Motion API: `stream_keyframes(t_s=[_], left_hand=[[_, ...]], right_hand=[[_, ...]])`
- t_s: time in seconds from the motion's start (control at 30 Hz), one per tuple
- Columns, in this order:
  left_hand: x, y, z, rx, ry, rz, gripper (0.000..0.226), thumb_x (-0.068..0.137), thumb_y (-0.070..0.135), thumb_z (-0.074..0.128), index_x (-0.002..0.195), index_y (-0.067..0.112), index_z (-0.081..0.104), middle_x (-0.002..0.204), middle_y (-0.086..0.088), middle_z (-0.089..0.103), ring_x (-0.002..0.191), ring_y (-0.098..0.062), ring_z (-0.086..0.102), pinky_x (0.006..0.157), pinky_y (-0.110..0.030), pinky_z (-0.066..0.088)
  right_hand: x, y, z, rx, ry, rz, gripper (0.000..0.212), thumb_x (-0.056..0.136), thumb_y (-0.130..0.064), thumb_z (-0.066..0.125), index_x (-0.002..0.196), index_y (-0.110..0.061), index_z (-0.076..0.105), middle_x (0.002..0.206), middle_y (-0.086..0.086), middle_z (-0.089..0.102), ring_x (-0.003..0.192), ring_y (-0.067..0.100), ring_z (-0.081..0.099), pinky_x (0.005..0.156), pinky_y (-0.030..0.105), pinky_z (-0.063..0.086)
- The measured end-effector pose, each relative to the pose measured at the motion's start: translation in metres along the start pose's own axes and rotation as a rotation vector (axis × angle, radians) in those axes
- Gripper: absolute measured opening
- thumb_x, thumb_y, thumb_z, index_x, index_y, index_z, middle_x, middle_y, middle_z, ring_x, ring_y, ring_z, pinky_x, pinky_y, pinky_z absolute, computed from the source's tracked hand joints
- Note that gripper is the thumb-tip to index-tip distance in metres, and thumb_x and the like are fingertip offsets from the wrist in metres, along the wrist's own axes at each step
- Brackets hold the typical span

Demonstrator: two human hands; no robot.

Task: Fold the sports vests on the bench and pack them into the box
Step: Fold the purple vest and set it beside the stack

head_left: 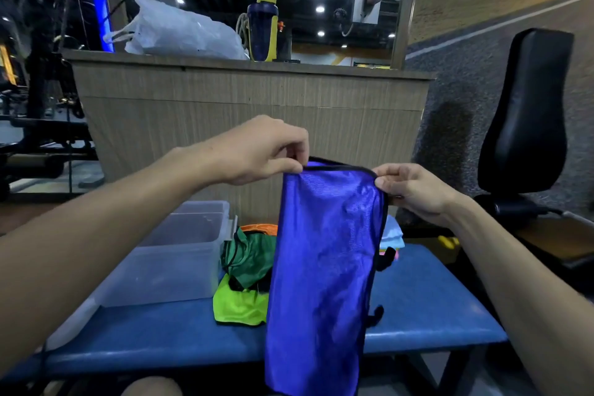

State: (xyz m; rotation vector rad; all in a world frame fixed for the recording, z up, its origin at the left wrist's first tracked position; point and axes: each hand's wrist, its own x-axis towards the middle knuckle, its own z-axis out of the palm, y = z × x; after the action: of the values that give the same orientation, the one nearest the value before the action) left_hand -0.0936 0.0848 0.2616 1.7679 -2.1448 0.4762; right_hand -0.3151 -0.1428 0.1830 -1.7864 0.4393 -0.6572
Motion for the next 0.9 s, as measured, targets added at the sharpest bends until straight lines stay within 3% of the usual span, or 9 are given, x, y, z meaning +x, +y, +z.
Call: stream_keyframes(t_s=[0.13,0.27,0.33,0.43,0.53,0.63,0.7,0.8,0.9], left_hand=[[0.009,0.005,0.003,-0.148,-0.150,-0.082,0.022,0.098,0.027,0.066,0.118,0.030,0.059,0.088,0.014,0.063,0.074,0.003,0.057,0.065,-0.015,0.038],[0.019,0.014,0.017,0.037,-0.240,-0.113,0.027,0.105,0.029,0.051,0.132,0.024,0.054,0.097,0.014,0.062,0.090,-0.005,0.057,0.079,-0.029,0.046],[0.024,0.020,0.027,0.297,-0.220,-0.089,0.023,0.107,0.032,0.041,0.122,0.023,0.056,0.106,0.006,0.064,0.102,-0.019,0.057,0.086,-0.038,0.049],[0.032,0.030,0.045,0.682,-0.147,0.008,0.018,0.104,0.029,0.040,0.093,0.025,0.053,0.104,0.001,0.066,0.099,-0.024,0.058,0.074,-0.034,0.039],[0.043,0.037,0.049,0.767,-0.083,0.013,0.017,0.100,0.025,0.043,0.098,0.022,0.059,0.103,-0.001,0.066,0.100,-0.026,0.058,0.071,-0.034,0.030],[0.055,0.044,0.042,0.709,0.054,0.041,0.020,0.103,0.028,0.042,0.101,0.017,0.058,0.102,-0.006,0.061,0.096,-0.029,0.055,0.070,-0.036,0.031],[0.063,0.055,0.042,0.601,0.137,0.068,0.026,0.105,0.030,0.040,0.102,0.013,0.059,0.104,-0.010,0.054,0.097,-0.031,0.051,0.071,-0.041,0.041],[0.075,0.083,0.050,0.192,-0.026,0.012,0.031,0.109,0.032,0.032,0.095,0.015,0.053,0.097,-0.004,0.051,0.099,-0.033,0.055,0.083,-0.041,0.045],[0.092,0.112,0.072,-0.071,-0.147,-0.001,0.030,0.111,0.028,0.033,0.089,0.015,0.049,0.090,-0.002,0.051,0.091,-0.027,0.055,0.073,-0.032,0.033]], right_hand=[[-0.005,0.005,-0.010,-0.084,0.035,0.035,0.014,0.102,-0.002,0.053,0.102,-0.003,0.067,0.088,0.008,0.069,0.084,0.017,0.064,0.080,0.027,0.054],[-0.011,0.006,-0.016,0.063,0.070,0.024,0.014,0.102,-0.005,0.052,0.100,-0.005,0.066,0.089,0.006,0.067,0.082,0.015,0.062,0.076,0.025,0.052],[-0.014,0.005,-0.018,0.067,0.066,0.018,0.016,0.102,-0.005,0.053,0.099,-0.006,0.068,0.091,0.006,0.068,0.084,0.015,0.062,0.080,0.028,0.049],[-0.021,0.004,-0.023,0.021,0.058,-0.019,0.017,0.102,-0.006,0.053,0.102,-0.007,0.070,0.087,0.002,0.071,0.081,0.012,0.065,0.077,0.024,0.052],[-0.027,0.005,-0.033,-0.004,0.082,-0.051,0.017,0.101,-0.006,0.055,0.101,-0.009,0.071,0.083,-0.002,0.072,0.076,0.009,0.065,0.069,0.020,0.054],[-0.033,0.016,-0.045,-0.022,0.107,-0.054,0.013,0.100,-0.006,0.058,0.101,-0.008,0.071,0.087,0.002,0.070,0.079,0.012,0.063,0.074,0.025,0.053],[-0.038,0.027,-0.049,-0.073,0.141,-0.047,0.013,0.100,-0.005,0.058,0.098,-0.009,0.071,0.085,0.001,0.070,0.077,0.012,0.062,0.073,0.025,0.051],[-0.048,0.044,-0.056,-0.205,0.210,-0.034,0.009,0.099,-0.003,0.061,0.095,-0.001,0.069,0.075,-0.004,0.070,0.069,0.006,0.059,0.069,0.018,0.046],[-0.067,0.056,-0.074,-0.215,0.240,0.056,0.011,0.099,-0.005,0.060,0.089,-0.007,0.066,0.066,-0.003,0.061,0.056,0.006,0.050,0.053,0.017,0.037]])
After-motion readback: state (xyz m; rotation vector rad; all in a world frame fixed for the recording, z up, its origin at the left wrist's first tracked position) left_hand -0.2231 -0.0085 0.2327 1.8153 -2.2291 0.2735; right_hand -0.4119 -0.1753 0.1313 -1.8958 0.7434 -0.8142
